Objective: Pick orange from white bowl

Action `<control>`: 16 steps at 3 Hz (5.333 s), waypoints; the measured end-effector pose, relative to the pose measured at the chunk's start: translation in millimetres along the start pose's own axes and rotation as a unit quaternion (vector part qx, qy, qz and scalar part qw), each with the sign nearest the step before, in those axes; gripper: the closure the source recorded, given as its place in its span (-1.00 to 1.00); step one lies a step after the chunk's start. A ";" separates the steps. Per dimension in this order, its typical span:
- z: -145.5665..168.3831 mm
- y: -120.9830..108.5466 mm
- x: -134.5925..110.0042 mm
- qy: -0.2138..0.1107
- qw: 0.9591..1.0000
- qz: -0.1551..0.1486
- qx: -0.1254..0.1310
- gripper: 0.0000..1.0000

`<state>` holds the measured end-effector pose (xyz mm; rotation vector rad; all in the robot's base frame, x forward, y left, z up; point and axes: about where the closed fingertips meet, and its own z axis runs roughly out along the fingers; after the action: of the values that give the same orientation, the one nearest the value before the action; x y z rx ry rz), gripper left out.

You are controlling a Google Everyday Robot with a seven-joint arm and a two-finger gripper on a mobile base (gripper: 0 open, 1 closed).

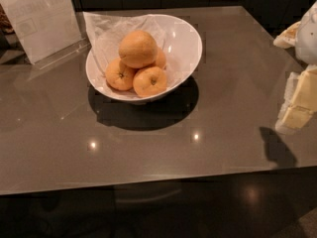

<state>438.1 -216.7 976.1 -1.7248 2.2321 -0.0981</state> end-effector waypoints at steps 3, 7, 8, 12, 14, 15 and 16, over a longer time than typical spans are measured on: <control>6.1 -27.8 -57.3 -0.073 0.995 -0.058 -0.028 -1.00; 36.9 -60.3 -163.0 -0.159 0.974 -0.147 -0.073 -1.00; 57.4 -68.7 -187.7 -0.179 0.965 -0.165 -0.097 -1.00; 136.3 -88.9 -281.0 -0.221 0.935 -0.213 -0.178 -1.00; 138.9 -93.1 -287.6 -0.228 0.936 -0.210 -0.168 -0.16; 138.9 -93.1 -287.6 -0.228 0.936 -0.210 -0.168 0.31; 138.9 -93.1 -287.6 -0.228 0.936 -0.210 -0.168 0.77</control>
Offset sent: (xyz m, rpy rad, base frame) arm 0.0323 0.0324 0.0123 0.1343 0.0059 0.1249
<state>628.8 51.5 926.8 -2.1128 1.5879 0.5631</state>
